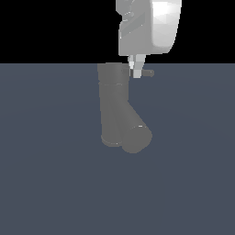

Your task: Turn on the faucet by rotating a designated handle.

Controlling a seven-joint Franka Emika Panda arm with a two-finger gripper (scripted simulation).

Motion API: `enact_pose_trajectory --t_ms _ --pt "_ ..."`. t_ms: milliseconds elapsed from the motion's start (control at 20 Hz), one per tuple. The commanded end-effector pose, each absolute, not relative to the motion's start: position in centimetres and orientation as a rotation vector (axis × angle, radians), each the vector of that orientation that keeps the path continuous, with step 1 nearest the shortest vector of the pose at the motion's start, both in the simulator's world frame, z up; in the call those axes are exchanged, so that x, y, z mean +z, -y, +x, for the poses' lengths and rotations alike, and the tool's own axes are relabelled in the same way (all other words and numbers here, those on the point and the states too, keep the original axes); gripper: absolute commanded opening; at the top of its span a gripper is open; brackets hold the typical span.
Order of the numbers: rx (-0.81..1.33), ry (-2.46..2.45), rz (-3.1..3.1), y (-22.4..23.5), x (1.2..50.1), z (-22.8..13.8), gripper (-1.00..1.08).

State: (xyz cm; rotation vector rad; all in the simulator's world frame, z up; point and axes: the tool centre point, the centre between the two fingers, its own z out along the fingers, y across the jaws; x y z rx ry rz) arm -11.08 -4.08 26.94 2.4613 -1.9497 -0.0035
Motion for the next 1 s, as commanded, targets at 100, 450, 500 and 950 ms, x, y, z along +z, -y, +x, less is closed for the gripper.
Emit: enact_pose_trajectory --t_ms 100,450,500,950 --pt "-0.002 1.964 2.452 5.2 26.9 -10.1 -1.0" --pt "-0.001 1.973 2.444 6.5 26.9 -8.5 -1.0" --pt "-0.001 1.975 2.443 6.6 26.9 -8.3 -1.0" --pt "0.0 1.986 2.433 8.2 26.9 -6.5 -1.0"
